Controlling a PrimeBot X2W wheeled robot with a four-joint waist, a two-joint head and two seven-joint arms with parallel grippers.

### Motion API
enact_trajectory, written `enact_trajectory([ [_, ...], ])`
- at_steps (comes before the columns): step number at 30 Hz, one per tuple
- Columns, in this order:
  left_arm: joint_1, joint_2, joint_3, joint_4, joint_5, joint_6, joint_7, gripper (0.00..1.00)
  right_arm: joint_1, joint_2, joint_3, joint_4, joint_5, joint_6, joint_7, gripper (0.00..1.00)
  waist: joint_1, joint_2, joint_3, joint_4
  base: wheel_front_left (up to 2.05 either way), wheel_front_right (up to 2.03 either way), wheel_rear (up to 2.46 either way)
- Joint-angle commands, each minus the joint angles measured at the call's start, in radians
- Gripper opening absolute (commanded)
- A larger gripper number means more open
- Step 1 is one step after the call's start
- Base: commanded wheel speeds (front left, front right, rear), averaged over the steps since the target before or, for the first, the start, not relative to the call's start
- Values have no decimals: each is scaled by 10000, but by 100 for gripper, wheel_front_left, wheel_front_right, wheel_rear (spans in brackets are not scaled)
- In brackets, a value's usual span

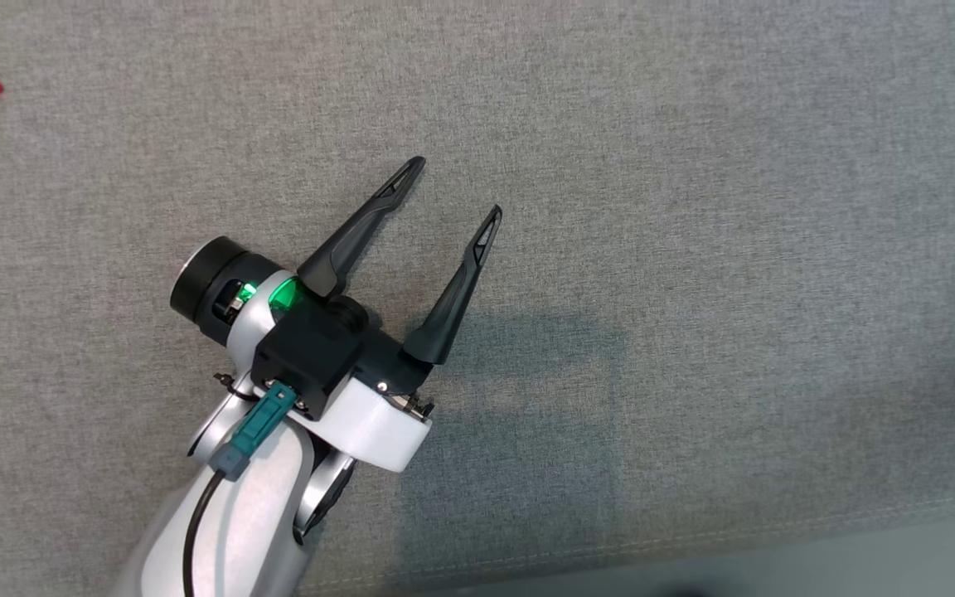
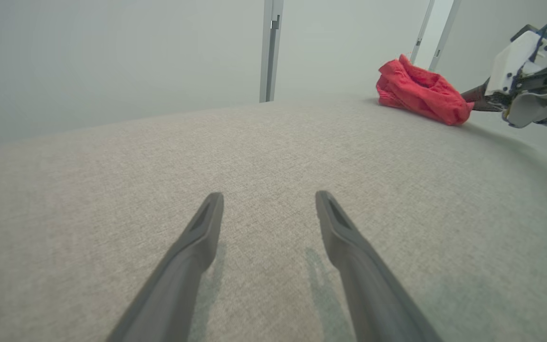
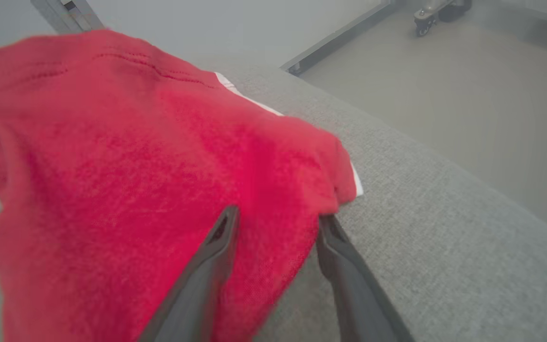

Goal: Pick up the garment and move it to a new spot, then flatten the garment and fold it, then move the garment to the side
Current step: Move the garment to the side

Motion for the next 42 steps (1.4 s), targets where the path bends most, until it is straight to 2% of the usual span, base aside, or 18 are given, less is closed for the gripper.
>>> enact_trajectory([
  [1,107,131,207,35,-56,112,-3,100,512,-434,-11,-136,-355,40,182,100,0,0,-203,-11,0,0,0],
  [5,128,42,175,183,-134,152,-103,100,591,-608,-110,-136,-970,40,337,100,0,0,-531,-24,0,0,0],
  [8,187,-61,152,390,-230,208,-214,100,641,-851,-196,-135,-1756,40,-339,100,0,0,-931,11,0,0,0],
  [13,454,-172,251,782,-374,462,-410,100,722,-177,-240,-135,-2773,40,-1530,100,0,0,-1738,6,0,0,0],
  [17,833,-223,377,955,-527,684,-538,100,933,434,-321,-331,-3685,40,-1738,100,0,0,-2464,89,0,0,0],
  [20,1163,-353,686,1119,-755,1095,-616,100,1536,831,-883,-1375,-4459,40,-1746,100,0,0,-3074,297,0,0,0],
  [23,1436,-469,1030,1299,-907,1616,-666,100,2480,1455,-1517,-2548,-5373,40,-1748,100,0,0,-3717,568,0,0,0],
  [25,1598,-541,1170,1412,-1056,1804,-697,100,3140,1922,-1863,-3303,-5888,40,-1749,100,0,0,-4130,762,0,0,0],
  [28,1846,-640,1284,1551,-1360,1876,-739,100,4071,2547,-2075,-4382,-6504,40,-1750,100,0,0,-4711,1054,0,0,0],
  [32,2181,-700,1433,1742,-1590,1951,-780,100,5187,3141,-1952,-5500,-6651,40,-1750,100,0,0,-5438,1380,0,0,0],
  [37,2575,-725,1910,1833,-1863,2008,-804,100,6509,3506,-1302,-6559,-6569,40,-1751,100,0,0,-6309,1648,0,0,0],
  [42,2906,-719,2260,1495,-1815,1721,-807,100,7778,3634,-833,-8031,-6385,40,-1751,100,0,0,-6757,1809,0,0,0],
])
